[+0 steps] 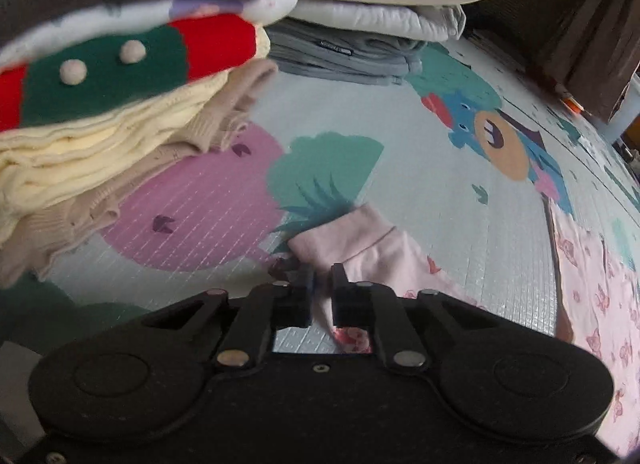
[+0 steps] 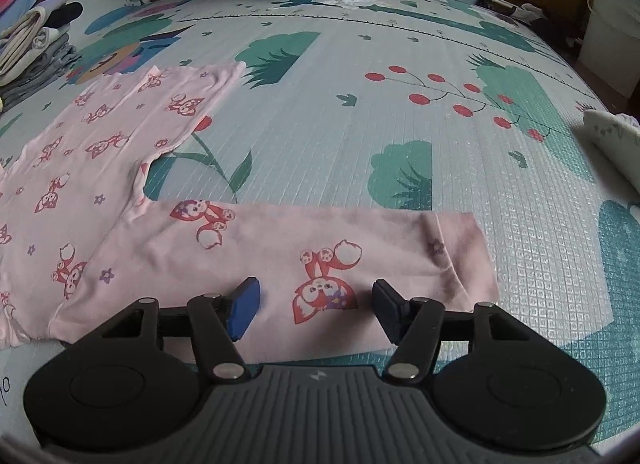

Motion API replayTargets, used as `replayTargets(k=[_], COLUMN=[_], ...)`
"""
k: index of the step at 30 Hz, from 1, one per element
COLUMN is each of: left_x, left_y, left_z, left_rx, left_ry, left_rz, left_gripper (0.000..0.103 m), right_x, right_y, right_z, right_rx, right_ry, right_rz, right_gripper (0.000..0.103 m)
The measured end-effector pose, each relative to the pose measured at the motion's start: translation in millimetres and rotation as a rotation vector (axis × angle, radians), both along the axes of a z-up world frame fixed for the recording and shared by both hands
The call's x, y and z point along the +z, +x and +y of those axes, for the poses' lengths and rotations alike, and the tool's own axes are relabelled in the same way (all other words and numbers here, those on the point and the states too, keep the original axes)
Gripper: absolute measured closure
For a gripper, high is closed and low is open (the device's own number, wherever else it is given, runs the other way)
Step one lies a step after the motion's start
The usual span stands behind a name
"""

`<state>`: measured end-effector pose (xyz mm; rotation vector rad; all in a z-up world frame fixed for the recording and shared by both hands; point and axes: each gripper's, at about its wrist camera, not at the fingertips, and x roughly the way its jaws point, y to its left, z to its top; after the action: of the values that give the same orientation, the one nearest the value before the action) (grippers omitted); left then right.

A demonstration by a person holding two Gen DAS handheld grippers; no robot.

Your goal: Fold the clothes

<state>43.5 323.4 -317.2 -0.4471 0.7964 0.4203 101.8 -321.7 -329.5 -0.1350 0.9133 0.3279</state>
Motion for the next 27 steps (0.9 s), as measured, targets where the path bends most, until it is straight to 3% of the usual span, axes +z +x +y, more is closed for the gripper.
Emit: replayTargets(k=[4, 7, 11, 14, 18, 22, 27], left_x=[18, 7, 7, 17, 13, 3, 9], left_y=[-18, -16, -16, -13, -8, -3, -3], left_z=[5, 9, 5, -15, -47, -75, -127], left_rx=[0.054, 0.010, 0.013, -0.062, -0.253, -0.364, -0.579], left_ry=[0.073, 0.084, 0.208, 0.336, 0.307, 0.292, 0.212], left_rz=[-0.020, 0.033, 0.063, 0.050, -0.001, 0.021, -0.045], left_gripper=[0.099, 0.098, 0.064, 0.062, 0.062, 0.062, 0.062], right_x=[0, -1, 2, 7, 5, 5, 14], right_y=[1, 1, 1, -4, -6, -8, -8], right_z=[-2, -1, -1, -3, -5, -12, -21], right_rx=[-0.012, -0.011, -0.010, -0.005, -0.007, -0.037, -0.065], right_ry=[0.001, 0.000, -0.002, 0.004, -0.002, -0.005, 0.006], right_rz=[0.003, -0.003, -0.005, -0.026, -0.031, -0.034, -0.084], right_gripper=[0.041, 0.040, 0.040, 0.040, 0.040, 0.042, 0.042])
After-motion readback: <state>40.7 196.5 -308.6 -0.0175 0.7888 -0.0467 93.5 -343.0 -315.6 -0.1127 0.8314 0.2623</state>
